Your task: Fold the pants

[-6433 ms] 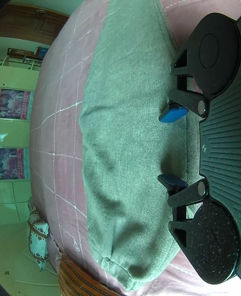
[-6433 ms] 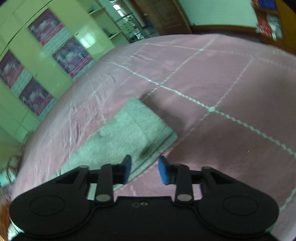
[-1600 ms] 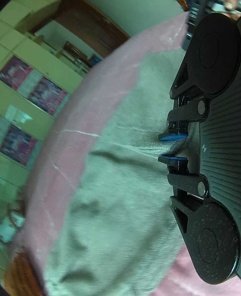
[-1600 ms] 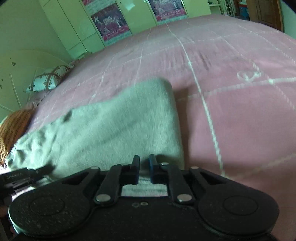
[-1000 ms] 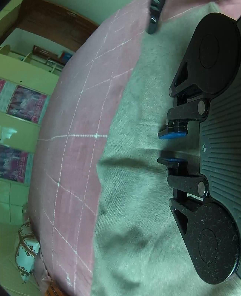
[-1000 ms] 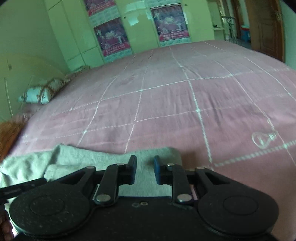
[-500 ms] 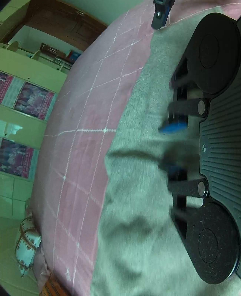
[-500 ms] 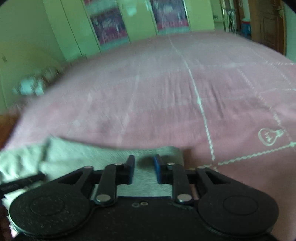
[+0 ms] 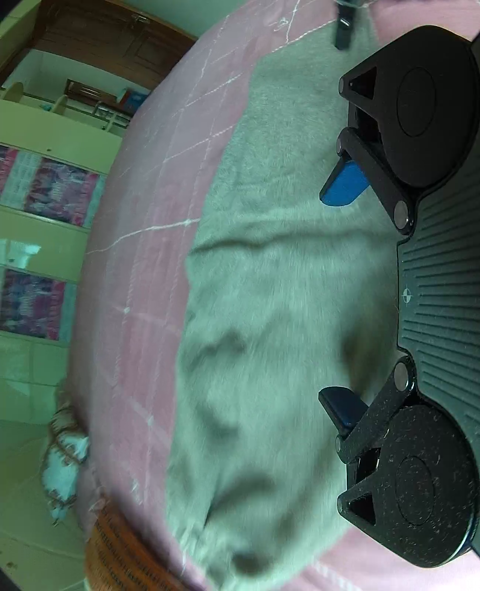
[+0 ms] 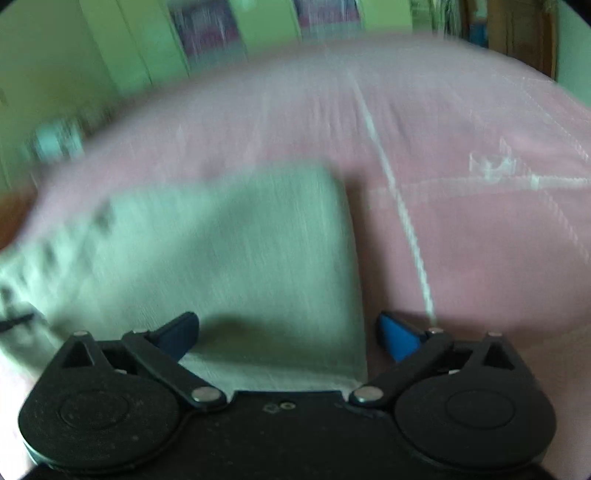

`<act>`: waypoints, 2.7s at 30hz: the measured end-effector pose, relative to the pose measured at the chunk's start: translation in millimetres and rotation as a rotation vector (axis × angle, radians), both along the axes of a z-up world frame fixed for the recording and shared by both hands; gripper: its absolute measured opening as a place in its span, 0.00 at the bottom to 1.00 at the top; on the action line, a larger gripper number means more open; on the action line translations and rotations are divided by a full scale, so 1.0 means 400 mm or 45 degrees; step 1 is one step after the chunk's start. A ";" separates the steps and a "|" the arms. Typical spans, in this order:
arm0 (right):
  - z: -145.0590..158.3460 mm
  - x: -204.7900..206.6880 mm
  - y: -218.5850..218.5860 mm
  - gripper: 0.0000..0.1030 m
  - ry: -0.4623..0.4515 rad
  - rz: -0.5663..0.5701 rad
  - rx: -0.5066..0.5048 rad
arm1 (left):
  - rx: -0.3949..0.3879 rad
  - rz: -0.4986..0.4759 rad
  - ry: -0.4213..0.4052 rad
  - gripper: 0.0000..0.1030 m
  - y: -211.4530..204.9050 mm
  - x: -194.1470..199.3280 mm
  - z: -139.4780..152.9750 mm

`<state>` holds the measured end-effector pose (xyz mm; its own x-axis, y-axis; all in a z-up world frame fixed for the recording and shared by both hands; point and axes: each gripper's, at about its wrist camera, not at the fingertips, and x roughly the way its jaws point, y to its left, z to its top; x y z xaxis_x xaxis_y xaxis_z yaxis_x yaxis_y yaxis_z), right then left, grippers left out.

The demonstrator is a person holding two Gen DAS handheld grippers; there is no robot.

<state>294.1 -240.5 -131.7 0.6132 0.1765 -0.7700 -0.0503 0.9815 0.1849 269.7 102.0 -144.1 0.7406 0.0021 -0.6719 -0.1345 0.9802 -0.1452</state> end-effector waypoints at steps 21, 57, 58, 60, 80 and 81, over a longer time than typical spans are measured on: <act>0.094 -0.077 0.115 0.89 -0.252 0.057 0.081 | -0.589 0.417 -0.214 0.28 0.569 -0.012 -0.152; 0.068 -0.144 -0.285 0.93 -0.291 -0.462 0.621 | -0.450 -0.449 -0.118 0.49 -0.359 0.067 -0.010; 0.067 -0.146 -0.289 0.93 -0.292 -0.445 0.640 | -0.447 -0.434 -0.127 0.49 -0.344 0.052 -0.003; 0.060 -0.142 -0.276 0.93 -0.290 -0.394 0.668 | -0.405 -0.403 -0.149 0.49 -0.302 0.021 0.019; 0.004 -0.048 -0.118 0.80 -0.042 -0.356 0.813 | -0.168 -0.141 -0.051 0.49 0.052 -0.135 -0.049; -0.002 -0.037 -0.113 0.68 -0.047 -0.345 0.825 | -0.141 -0.165 -0.052 0.49 0.032 -0.121 -0.053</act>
